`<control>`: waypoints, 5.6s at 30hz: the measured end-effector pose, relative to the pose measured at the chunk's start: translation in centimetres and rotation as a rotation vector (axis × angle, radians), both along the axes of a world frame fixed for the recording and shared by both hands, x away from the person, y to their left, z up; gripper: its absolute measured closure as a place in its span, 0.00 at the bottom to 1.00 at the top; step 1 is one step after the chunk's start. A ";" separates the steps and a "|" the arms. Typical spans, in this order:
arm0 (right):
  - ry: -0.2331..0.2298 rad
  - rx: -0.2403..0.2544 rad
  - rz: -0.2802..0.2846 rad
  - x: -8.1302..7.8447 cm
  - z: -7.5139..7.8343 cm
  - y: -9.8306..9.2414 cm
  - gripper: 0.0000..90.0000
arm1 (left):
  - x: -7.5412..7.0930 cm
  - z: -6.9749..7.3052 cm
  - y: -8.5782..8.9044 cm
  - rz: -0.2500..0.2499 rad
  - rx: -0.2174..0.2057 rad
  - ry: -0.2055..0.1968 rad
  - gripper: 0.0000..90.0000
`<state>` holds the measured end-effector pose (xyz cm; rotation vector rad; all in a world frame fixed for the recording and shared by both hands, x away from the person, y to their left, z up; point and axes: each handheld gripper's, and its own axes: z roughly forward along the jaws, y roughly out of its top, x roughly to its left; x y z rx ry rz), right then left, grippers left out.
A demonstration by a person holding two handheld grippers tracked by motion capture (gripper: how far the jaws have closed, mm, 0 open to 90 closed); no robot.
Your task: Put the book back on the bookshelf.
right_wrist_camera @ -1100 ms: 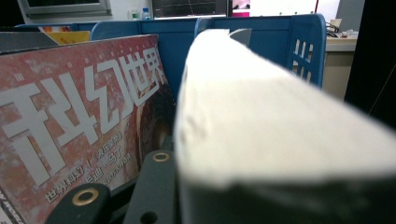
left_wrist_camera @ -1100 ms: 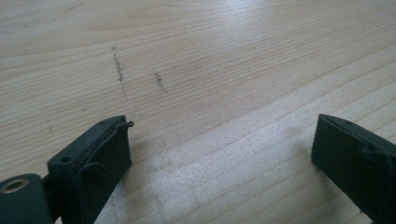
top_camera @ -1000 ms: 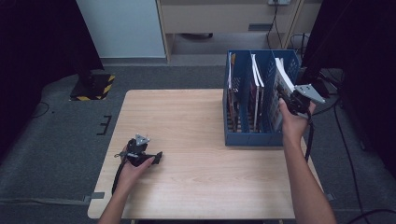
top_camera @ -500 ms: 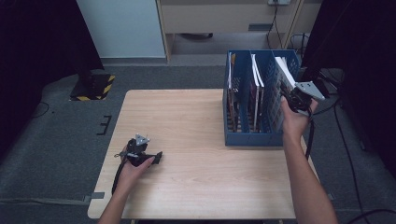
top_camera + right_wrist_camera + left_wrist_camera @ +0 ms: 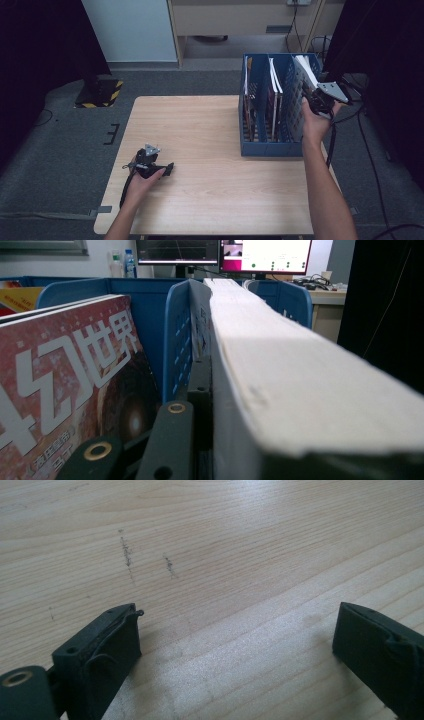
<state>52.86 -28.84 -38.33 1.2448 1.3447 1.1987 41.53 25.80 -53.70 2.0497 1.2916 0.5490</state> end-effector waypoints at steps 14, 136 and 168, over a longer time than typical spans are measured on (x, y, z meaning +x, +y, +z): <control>0.001 -0.008 0.039 0.0 -1.3 1.3 0.81 | 0.0 0.0 0.0 -0.007 0.006 -0.004 0.05; 0.201 -0.038 0.169 -8.2 -4.0 0.2 0.06 | 0.0 0.0 -0.1 -0.016 0.002 0.006 0.03; 0.214 0.001 0.276 -11.9 -5.0 2.9 0.06 | 0.1 0.0 -0.2 -0.015 0.000 0.009 0.02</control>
